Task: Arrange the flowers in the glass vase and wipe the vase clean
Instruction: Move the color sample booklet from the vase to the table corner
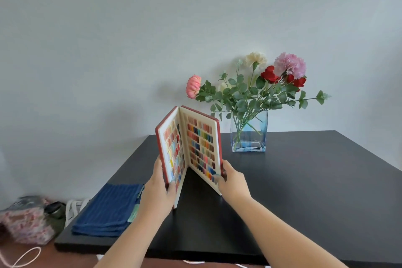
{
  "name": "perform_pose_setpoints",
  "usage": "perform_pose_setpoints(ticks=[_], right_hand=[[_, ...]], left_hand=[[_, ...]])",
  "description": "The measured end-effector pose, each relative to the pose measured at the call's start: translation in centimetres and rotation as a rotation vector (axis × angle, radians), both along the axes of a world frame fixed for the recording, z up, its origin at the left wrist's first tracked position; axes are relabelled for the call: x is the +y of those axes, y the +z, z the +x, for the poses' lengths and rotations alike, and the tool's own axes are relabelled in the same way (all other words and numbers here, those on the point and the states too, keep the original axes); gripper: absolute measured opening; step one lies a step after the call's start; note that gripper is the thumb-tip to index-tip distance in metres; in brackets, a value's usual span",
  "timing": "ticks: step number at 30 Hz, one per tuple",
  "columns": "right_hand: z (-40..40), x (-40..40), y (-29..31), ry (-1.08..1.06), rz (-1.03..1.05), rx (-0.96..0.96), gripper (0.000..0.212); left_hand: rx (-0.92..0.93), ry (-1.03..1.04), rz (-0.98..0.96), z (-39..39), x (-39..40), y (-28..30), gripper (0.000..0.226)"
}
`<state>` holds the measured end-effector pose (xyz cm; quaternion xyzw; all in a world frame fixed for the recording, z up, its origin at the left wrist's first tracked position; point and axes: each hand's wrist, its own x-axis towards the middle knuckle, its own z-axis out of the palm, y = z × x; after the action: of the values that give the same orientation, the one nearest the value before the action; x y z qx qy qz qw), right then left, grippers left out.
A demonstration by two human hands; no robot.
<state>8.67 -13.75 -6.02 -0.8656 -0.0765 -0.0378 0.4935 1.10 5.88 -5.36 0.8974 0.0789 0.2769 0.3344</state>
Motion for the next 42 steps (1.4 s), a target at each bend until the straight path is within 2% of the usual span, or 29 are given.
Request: perform_pose_setpoints(ticks=[7,18,27,37,42], right_hand=[[4.9,3.2,-0.2,-0.031,0.056,0.03,0.05],[16.1,9.9,-0.7,-0.005,0.04,0.039,0.05],[26.0,16.0,-0.5,0.061,-0.052,0.044,0.055],[32.6,14.6,-0.5,0.042,-0.042,-0.006,0.031],[32.9,12.6,-0.4,-0.012,-0.072,0.017,0.028]], left_hand=[[0.073,0.09,0.041,5.2,1.6,0.5,0.08],[0.084,0.198,-0.02,13.9,8.2,0.7,0.078],[0.076,0.255,-0.018,21.7,13.6,0.1,0.081],[0.121,0.207,-0.007,26.3,15.7,0.2,0.078],[0.166,0.195,0.003,27.7,16.1,0.4,0.064]])
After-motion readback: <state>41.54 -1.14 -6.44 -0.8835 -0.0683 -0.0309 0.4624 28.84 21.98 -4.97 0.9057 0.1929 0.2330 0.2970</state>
